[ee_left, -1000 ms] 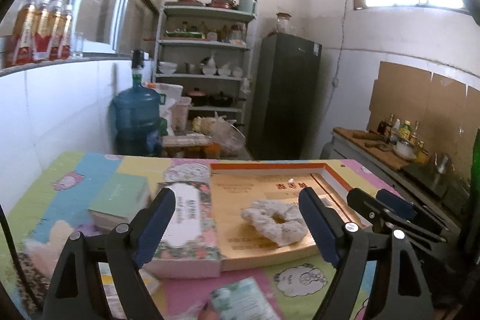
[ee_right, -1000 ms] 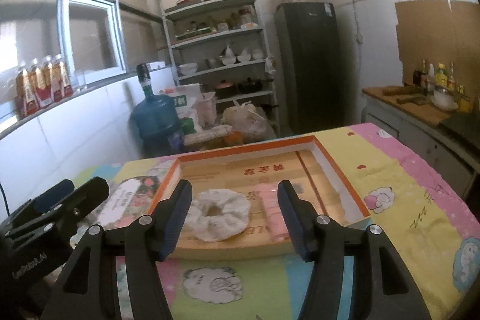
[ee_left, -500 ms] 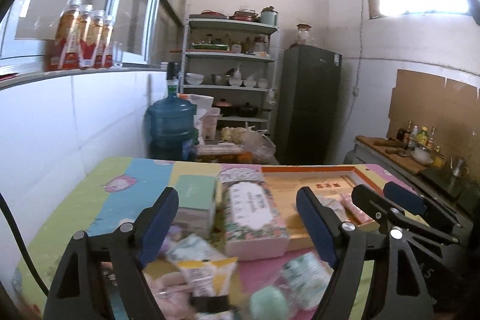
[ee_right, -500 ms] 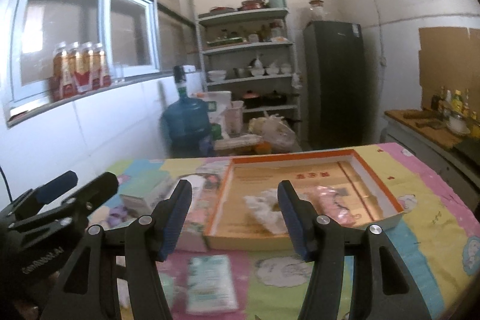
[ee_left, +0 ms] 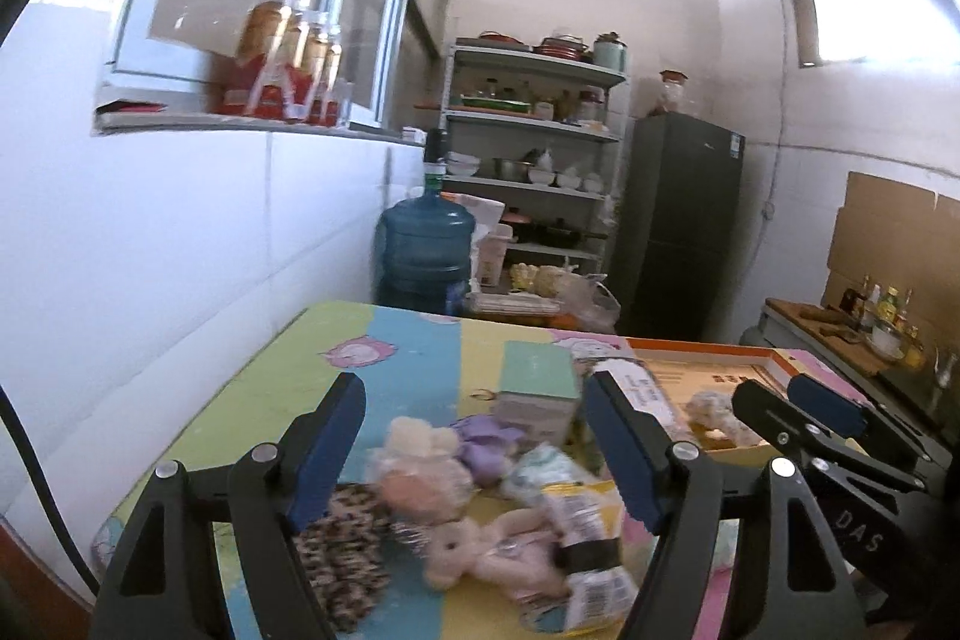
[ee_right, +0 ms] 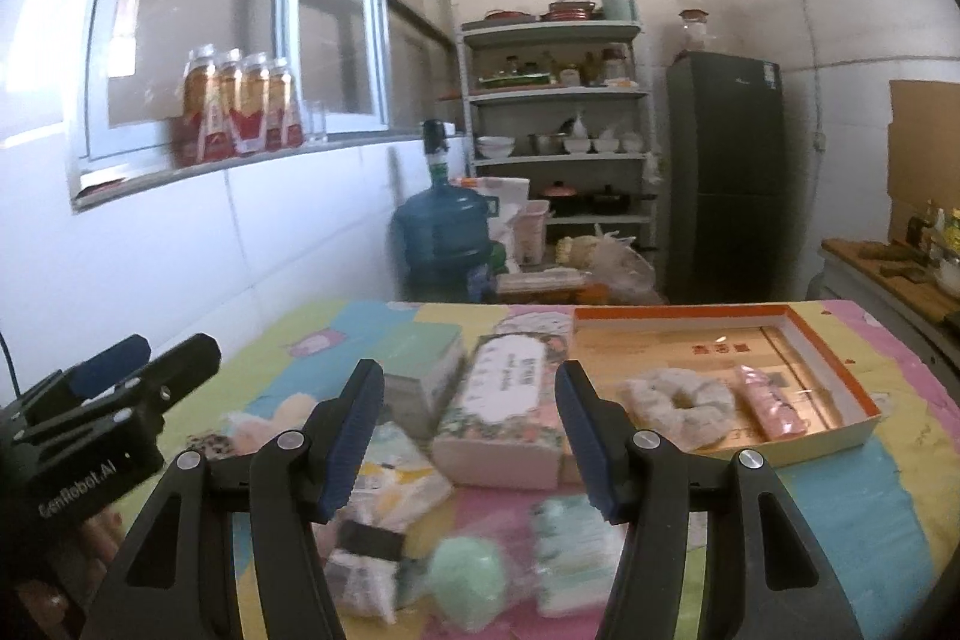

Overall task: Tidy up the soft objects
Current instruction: 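Move both grippers back over the remaining soft items, then lower the left gripper onto the leopard-print cloth and close it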

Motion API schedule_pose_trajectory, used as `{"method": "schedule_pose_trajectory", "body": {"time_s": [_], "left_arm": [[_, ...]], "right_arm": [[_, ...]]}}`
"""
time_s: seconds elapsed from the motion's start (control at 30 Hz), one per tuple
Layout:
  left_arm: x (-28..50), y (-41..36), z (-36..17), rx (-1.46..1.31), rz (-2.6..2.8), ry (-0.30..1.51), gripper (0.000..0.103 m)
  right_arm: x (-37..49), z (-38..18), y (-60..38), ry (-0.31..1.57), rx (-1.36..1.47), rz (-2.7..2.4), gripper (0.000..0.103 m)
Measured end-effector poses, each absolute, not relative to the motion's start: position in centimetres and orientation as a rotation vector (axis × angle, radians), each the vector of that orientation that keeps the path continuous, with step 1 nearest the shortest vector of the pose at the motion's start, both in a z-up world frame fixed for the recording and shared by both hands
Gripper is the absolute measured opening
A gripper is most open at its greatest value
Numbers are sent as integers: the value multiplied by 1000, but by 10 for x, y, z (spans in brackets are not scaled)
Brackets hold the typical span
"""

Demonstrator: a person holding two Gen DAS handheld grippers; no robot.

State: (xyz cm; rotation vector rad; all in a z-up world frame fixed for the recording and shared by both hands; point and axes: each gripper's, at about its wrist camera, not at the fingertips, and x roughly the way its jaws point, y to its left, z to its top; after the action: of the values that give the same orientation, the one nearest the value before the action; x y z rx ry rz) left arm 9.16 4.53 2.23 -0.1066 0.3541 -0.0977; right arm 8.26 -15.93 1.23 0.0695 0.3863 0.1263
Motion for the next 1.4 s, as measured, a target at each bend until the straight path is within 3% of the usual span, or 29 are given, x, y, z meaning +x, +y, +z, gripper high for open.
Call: {"method": "schedule_pose_trajectory", "body": {"time_s": [0.9, 1.4], "left_arm": [[73, 124, -38, -104, -58, 456, 76], [106, 109, -87, -134, -129, 621, 76]], "right_arm": [[74, -34, -107, 512, 20, 238, 65], [79, -44, -119, 533, 18, 170, 65]]}}
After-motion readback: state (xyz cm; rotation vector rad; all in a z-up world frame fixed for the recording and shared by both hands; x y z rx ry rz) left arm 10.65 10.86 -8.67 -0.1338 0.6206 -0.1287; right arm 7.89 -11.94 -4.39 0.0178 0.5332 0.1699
